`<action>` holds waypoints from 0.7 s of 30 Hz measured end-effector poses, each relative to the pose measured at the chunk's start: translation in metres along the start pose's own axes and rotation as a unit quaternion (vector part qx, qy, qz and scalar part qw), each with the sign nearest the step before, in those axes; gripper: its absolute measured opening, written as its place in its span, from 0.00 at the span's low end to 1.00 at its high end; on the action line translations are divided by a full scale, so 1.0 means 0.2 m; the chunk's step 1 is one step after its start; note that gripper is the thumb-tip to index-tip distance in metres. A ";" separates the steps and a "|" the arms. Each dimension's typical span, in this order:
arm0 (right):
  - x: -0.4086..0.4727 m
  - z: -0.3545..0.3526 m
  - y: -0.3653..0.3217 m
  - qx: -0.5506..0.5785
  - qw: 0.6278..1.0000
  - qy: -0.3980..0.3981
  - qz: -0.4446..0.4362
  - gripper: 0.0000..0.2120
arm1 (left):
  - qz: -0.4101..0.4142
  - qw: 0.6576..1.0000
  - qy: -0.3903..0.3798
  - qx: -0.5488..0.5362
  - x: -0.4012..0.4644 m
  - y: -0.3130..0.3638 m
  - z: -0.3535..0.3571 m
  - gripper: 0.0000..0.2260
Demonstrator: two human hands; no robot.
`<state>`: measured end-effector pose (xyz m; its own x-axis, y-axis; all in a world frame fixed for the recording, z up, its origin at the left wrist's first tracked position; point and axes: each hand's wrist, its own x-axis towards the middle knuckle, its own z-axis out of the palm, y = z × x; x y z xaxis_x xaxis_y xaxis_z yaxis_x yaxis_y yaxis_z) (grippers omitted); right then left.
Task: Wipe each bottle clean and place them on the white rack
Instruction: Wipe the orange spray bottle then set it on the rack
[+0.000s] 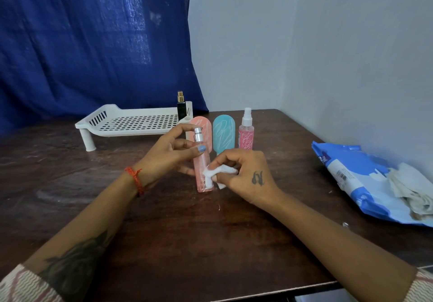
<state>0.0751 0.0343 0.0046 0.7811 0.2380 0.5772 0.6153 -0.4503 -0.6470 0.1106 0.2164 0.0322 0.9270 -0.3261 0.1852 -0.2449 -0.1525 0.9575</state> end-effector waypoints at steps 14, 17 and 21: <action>-0.01 0.02 0.03 -0.051 0.994 0.017 -0.091 0.06 | 0.018 1.000 0.017 0.008 -0.01 0.00 0.01 0.19; -0.01 0.02 0.02 -0.063 0.992 -0.028 -0.110 0.05 | 0.020 0.999 0.024 0.006 -0.01 0.01 0.02 0.19; 0.00 0.01 0.05 -0.070 0.992 -0.031 -0.105 0.04 | 0.022 0.999 0.025 0.003 -0.01 0.01 0.02 0.19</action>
<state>0.0805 0.0314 -0.0029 0.6447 0.3891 0.6579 0.7479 -0.4992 -0.4376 0.1068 0.2125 0.0331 0.9285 -0.2847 0.2384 -0.2874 -0.1446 0.9468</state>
